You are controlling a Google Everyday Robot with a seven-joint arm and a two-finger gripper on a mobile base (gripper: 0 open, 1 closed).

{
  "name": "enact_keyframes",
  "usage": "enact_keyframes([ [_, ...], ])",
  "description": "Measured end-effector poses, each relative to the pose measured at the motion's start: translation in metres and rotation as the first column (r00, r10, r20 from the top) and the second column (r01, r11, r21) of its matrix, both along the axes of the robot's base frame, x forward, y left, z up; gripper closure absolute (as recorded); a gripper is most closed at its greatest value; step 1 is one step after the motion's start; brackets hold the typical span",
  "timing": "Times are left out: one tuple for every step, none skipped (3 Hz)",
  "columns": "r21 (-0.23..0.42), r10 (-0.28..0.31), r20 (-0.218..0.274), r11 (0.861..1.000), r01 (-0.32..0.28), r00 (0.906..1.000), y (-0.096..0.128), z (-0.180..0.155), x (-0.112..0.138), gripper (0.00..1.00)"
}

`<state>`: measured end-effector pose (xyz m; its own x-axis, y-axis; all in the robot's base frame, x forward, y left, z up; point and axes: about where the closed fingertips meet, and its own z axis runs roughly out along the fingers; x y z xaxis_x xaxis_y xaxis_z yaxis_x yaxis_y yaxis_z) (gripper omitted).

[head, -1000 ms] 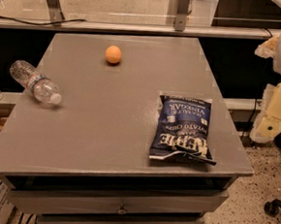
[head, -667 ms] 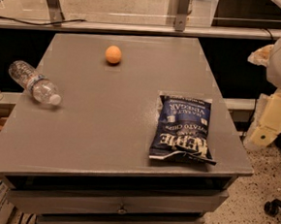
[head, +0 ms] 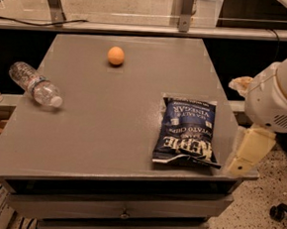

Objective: Move blue chip bag near water bottle

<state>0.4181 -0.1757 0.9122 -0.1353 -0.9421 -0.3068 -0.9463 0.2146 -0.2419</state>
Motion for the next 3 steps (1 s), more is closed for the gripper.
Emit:
enact_keyframes([
  [0.014,0.016,0.011,1.000,-0.016,0.9998,0.012,-0.021,0.000,0.00],
  [0.010,0.043,0.015,0.999,-0.043,0.9990,0.028,-0.040,0.003,0.00],
  [0.002,0.063,0.016,0.998,-0.063,0.9979,0.042,-0.057,0.008,0.00],
])
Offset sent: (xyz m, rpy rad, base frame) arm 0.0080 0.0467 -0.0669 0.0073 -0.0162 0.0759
